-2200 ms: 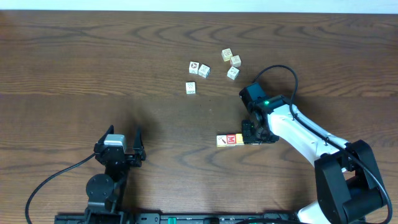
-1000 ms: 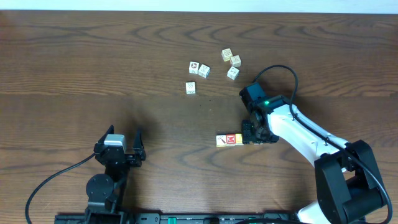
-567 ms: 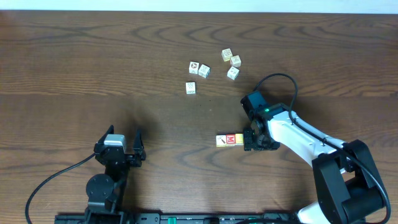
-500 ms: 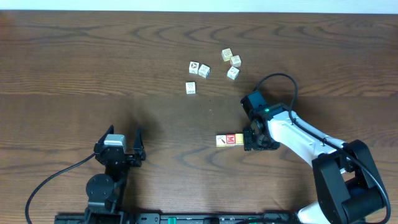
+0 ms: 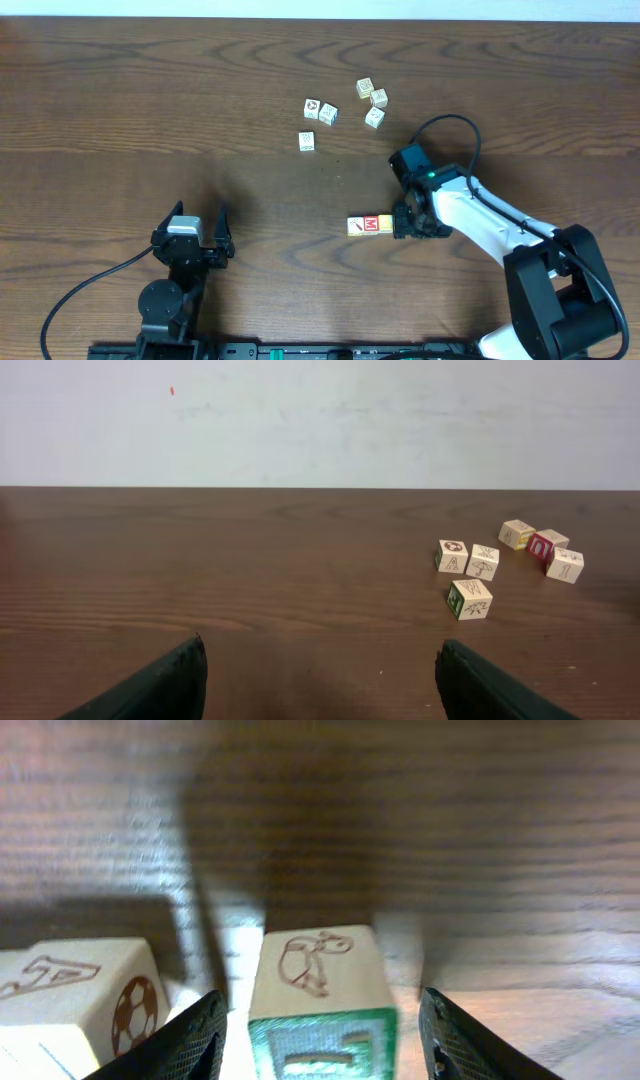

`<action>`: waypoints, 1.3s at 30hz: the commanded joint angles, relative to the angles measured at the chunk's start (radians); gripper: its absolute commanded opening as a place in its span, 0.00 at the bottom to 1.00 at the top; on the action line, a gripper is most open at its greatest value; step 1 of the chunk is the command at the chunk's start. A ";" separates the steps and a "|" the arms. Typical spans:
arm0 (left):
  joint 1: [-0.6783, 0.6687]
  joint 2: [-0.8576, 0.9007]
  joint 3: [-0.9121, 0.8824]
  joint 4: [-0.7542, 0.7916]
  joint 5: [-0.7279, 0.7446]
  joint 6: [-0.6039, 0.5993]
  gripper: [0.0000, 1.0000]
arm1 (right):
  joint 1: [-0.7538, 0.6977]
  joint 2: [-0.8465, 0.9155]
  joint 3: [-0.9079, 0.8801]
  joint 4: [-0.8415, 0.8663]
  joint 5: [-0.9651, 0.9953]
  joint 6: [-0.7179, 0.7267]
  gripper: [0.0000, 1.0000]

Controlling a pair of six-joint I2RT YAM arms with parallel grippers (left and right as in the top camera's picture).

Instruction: Lift 4 blocks

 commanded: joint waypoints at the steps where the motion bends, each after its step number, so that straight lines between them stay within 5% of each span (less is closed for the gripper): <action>1: -0.002 -0.004 -0.012 -0.044 -0.016 -0.005 0.73 | -0.023 -0.004 0.033 0.003 0.024 -0.015 0.60; 17: -0.002 -0.004 -0.012 -0.044 -0.016 -0.005 0.73 | -0.064 -0.004 0.110 0.051 0.002 -0.063 0.61; 26: -0.002 -0.004 -0.012 -0.044 -0.016 -0.005 0.74 | -0.154 -0.004 0.111 -0.011 0.005 -0.062 0.09; 29: -0.002 -0.004 -0.012 -0.044 -0.016 -0.005 0.73 | -0.164 -0.004 0.111 -0.063 0.005 -0.062 0.02; 39: -0.002 -0.004 -0.012 -0.044 -0.016 -0.005 0.73 | -0.141 -0.004 0.099 -0.122 -0.031 -0.063 0.02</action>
